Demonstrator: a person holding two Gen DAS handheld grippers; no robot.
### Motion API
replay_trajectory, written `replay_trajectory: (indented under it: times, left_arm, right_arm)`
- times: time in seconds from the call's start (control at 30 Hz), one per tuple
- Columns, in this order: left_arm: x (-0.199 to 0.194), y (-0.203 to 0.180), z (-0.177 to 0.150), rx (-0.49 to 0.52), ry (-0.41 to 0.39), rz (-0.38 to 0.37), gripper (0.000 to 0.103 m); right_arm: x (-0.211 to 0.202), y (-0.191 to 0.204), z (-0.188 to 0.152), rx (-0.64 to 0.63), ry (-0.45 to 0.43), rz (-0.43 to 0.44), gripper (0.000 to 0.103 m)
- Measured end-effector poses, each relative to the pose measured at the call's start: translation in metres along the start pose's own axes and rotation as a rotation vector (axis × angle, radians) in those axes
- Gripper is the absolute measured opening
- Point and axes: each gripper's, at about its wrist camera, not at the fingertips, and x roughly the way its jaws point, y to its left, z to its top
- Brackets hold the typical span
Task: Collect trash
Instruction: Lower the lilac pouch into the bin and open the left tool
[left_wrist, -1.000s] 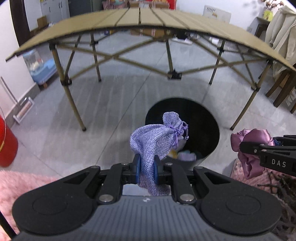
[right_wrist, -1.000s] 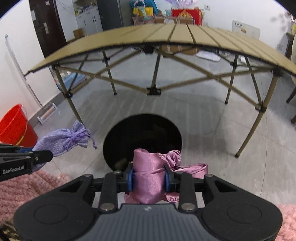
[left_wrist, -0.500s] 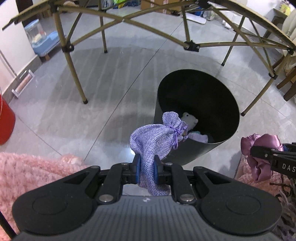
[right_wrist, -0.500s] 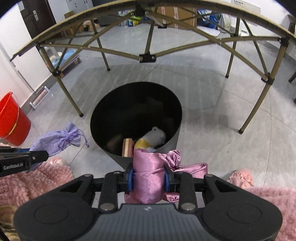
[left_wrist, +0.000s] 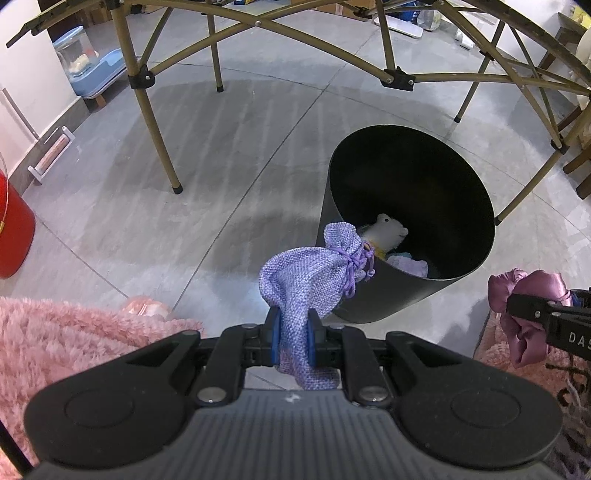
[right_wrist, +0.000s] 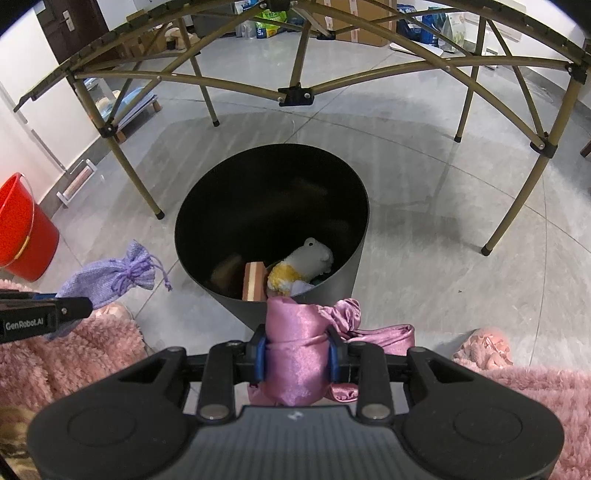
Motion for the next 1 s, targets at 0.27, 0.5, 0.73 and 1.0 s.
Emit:
replay_trajectory:
  times: [0.27, 0.5, 0.73, 1.0]
  left_arm:
    - [0.002, -0.005, 0.007, 0.003, -0.006, 0.012, 0.014]
    - [0.001, -0.015, 0.021, 0.023, -0.034, 0.008, 0.014]
    - [0.0, -0.033, 0.039, 0.048, -0.058, -0.011, 0.014]
    - [0.006, -0.057, 0.057, 0.083, -0.076, -0.028, 0.014]
  right_arm:
    - [0.007, -0.005, 0.003, 0.008, 0.007, -0.023, 0.03]
    - [0.01, -0.017, 0.01, 0.028, -0.007, -0.057, 0.03]
    - [0.009, -0.028, 0.021, 0.053, -0.029, -0.082, 0.03]
    - [0.009, -0.033, 0.034, 0.061, -0.055, -0.099, 0.03]
